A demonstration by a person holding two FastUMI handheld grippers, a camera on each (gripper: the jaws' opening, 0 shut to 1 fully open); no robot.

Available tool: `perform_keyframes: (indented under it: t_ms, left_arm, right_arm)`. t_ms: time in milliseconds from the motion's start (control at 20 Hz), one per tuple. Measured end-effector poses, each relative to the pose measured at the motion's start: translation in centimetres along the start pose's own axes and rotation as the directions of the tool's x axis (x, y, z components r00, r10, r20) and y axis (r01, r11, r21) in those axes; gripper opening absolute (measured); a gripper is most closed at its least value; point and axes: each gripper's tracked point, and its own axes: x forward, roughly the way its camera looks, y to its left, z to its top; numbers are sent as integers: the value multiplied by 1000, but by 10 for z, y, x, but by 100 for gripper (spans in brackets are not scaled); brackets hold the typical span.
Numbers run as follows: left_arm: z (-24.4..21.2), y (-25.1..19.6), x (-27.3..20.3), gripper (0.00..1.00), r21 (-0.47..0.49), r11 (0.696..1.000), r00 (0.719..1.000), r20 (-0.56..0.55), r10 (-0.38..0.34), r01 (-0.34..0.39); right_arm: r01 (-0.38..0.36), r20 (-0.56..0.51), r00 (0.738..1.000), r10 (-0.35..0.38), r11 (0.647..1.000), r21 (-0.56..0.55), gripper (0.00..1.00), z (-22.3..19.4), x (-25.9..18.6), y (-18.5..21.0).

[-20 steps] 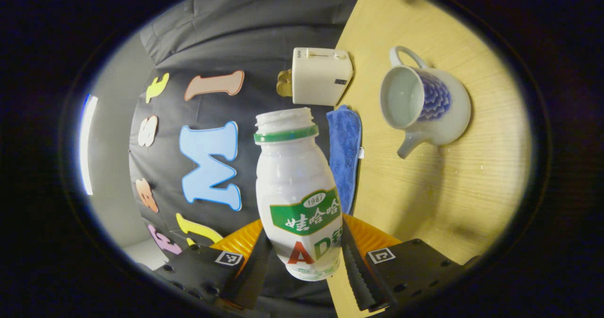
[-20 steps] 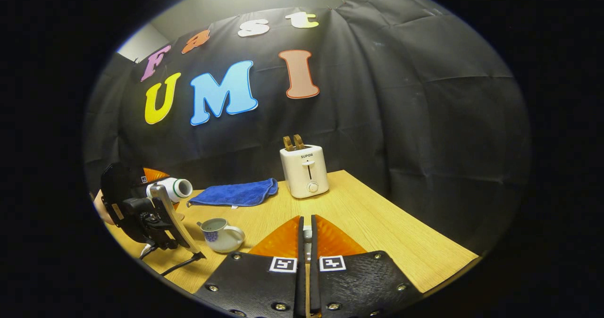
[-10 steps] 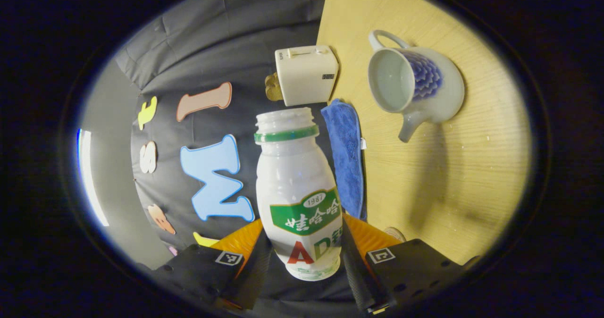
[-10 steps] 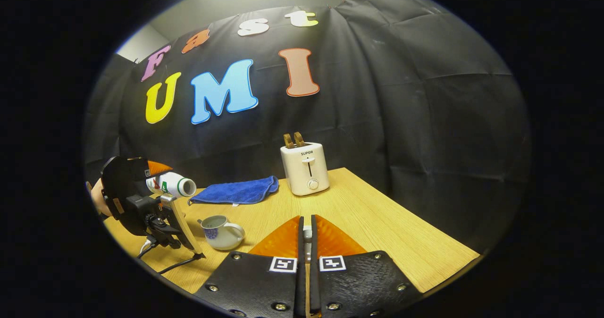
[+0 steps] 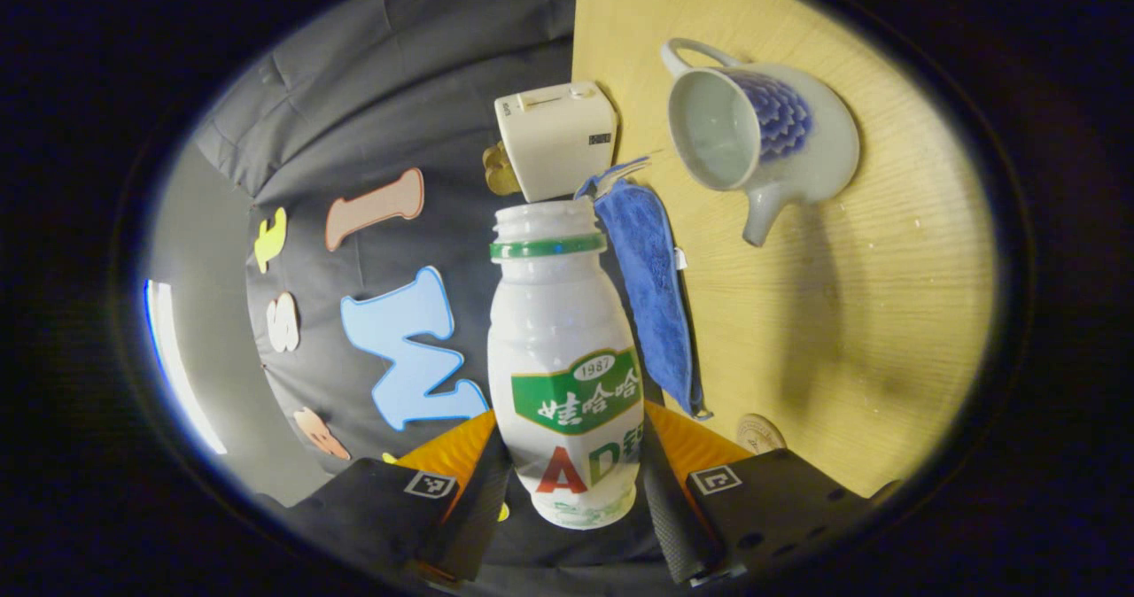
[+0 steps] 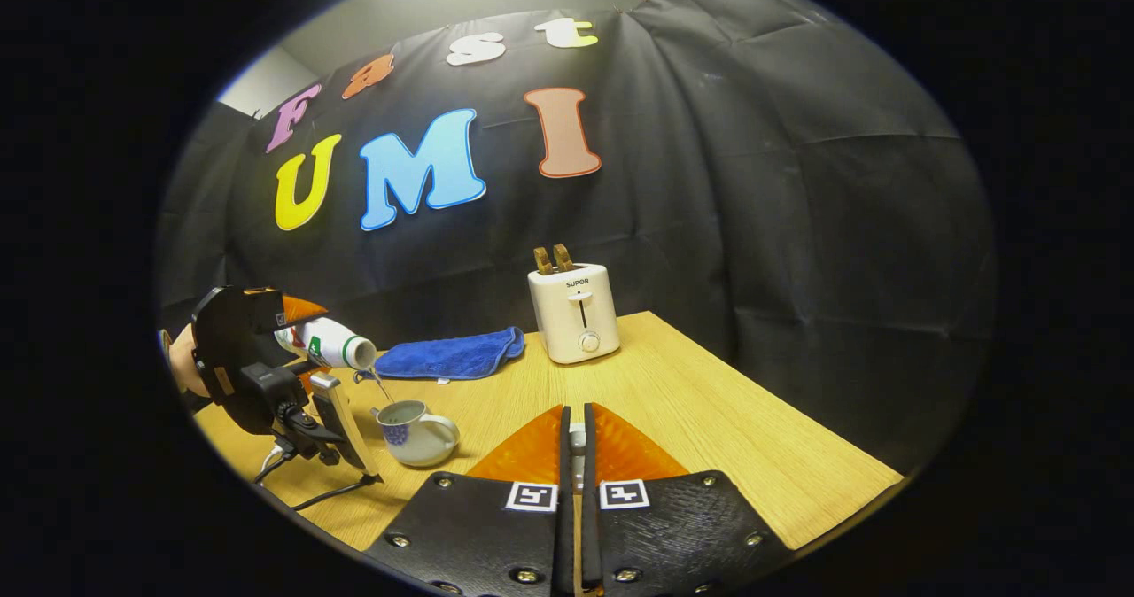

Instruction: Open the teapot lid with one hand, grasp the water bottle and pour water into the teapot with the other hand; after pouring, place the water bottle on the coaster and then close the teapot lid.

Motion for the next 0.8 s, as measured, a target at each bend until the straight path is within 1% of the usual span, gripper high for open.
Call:
perform_keyframes:
  t_ms: [100, 300, 350, 400, 450, 800]
  left_arm:
    - [2, 0, -1, 85, 4, 1000, 1000, 7, 0, 0]
    - [13, 1, -2, 78, -41, 999, 999, 41, 25, -24]
    - [16, 2, -2, 77, -37, 999, 999, 46, 27, -25]
    - [18, 4, -3, 77, -25, 999, 998, 53, 34, -32]
    - [20, 3, -5, 82, -15, 999, 998, 56, 34, -33]
    - [14, 8, -3, 82, 42, 998, 998, 59, 38, -40]
  right_arm:
    - [-1, -4, 1000, 1, 1000, 5, 3, -2, 0, -1]
    - [-2, -2, 1000, 2, 1000, 20, 3, -2, 1, -2]
    - [4, 1, 1000, -4, 1000, 18, 3, -2, 0, -4]
    - [8, 4, 1000, -8, 1000, 20, 4, -2, 0, -7]
    - [11, 5, 1000, -11, 1000, 24, 3, -1, 0, -8]
    - [13, 12, 1000, -14, 1000, 25, 3, 0, 1, -11]
